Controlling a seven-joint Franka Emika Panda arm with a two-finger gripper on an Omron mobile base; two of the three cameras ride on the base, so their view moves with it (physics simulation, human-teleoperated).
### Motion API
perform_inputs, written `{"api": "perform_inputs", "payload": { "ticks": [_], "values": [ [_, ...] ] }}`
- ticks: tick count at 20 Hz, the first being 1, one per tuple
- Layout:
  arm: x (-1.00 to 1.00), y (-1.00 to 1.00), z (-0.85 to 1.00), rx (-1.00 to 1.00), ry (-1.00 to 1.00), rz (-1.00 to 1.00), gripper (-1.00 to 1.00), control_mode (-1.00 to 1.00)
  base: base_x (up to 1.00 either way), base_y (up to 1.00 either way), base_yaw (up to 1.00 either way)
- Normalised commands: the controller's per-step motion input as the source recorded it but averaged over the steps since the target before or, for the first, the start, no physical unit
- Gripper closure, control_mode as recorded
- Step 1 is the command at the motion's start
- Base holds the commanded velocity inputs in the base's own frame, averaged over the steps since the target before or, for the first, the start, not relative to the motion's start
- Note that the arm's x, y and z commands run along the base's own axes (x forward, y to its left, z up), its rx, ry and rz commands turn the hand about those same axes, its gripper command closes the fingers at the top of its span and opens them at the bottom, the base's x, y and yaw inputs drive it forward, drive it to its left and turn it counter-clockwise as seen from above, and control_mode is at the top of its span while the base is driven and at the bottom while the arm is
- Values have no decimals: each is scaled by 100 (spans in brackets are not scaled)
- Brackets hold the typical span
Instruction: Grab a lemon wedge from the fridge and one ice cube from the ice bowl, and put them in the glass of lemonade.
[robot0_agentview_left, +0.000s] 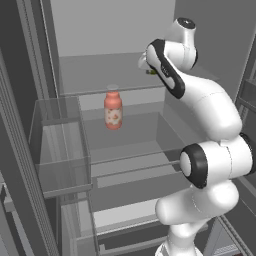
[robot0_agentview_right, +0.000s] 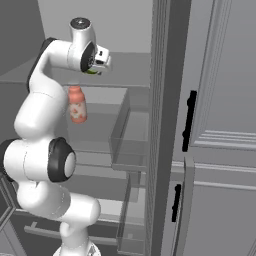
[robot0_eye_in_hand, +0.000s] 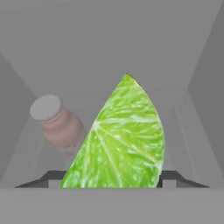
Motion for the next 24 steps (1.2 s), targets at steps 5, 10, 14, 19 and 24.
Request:
{"api": "perform_inputs", "payload": {
  "ticks": [5, 10, 14, 19, 24],
  "values": [
    [-87, 0, 2, 0, -15, 0, 100, -100, 0, 0, 0],
    [-100, 0, 0, 0, -36, 0, 100, -100, 0, 0, 0],
    [-100, 0, 6, 0, -29, 1, 100, -100, 0, 0, 0],
    [-100, 0, 23, -7, -3, 1, 100, -100, 0, 0, 0],
    [-100, 0, 8, -16, 5, 2, 100, -100, 0, 0, 0]
  ]
}}
